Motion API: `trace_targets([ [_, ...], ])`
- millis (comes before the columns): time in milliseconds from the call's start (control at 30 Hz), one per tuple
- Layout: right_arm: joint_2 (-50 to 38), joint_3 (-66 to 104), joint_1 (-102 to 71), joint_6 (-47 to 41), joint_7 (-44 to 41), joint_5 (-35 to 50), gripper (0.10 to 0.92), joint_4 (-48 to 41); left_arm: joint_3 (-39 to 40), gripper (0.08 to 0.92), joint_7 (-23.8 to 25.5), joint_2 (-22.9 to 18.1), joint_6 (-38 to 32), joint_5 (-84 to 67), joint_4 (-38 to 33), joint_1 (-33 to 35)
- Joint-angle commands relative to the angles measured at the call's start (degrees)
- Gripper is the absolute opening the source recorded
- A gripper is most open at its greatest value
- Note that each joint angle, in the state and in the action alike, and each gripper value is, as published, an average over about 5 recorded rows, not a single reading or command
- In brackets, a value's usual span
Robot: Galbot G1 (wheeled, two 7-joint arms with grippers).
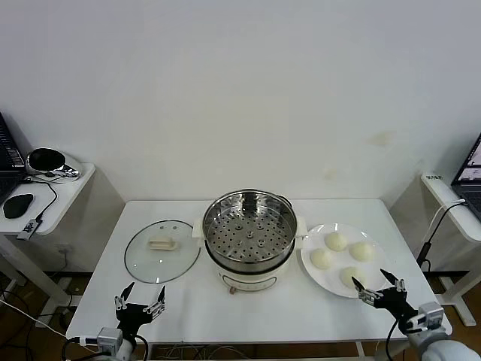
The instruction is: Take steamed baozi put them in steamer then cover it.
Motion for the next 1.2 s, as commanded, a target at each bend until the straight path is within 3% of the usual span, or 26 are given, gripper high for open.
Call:
trace_targets([
  [33, -8.9, 1.9, 8.1, -4.5, -6.1, -6.5, 0.823, -1.1, 0.0, 0.823, 0.0, 0.0, 0.0, 0.0, -0.4, 0.2],
  [167, -14.4, -0.9, 17.2, -7.0, -13.2, -16.2, 0.823, -4.2, 0.2, 0.823, 0.0, 0.0, -0.1, 1.0, -0.8, 0.8],
  [267, -18.2, -4.9, 25.6, -7.8, -23.8, -25.4, 0.823, -6.9, 0.3, 0.823, -0.2, 0.4, -0.3, 2.3, -0.6, 0.5],
  [400, -21.5, -16.4, 41.2, -0.2, -38.2, -38.8, 0.823, -14.9, 0.2, 0.823, -0.2, 1.0, -0.5, 3.2, -0.6, 0.2],
  [600, -19.1, -31.5, 60.5, 11.2, -48.6, -55.3, 0.823, -26.3, 0.0, 0.823, -0.7, 0.2, -1.0, 4.0, -1.3, 1.1],
  [867, -14.1, -52.4, 78.4, 19.9, -55.1, -54.2, 0.823, -38.2, 0.3, 0.823, -0.8, -1.7, -1.4, 4.9, -2.8, 3.0],
  [1200, -5.5, -66.7, 84.9, 22.9, -56.5, -54.9, 0.823, -50.1, 0.6, 0.823, -0.9, -2.1, -1.9, 5.3, -3.6, 5.2],
])
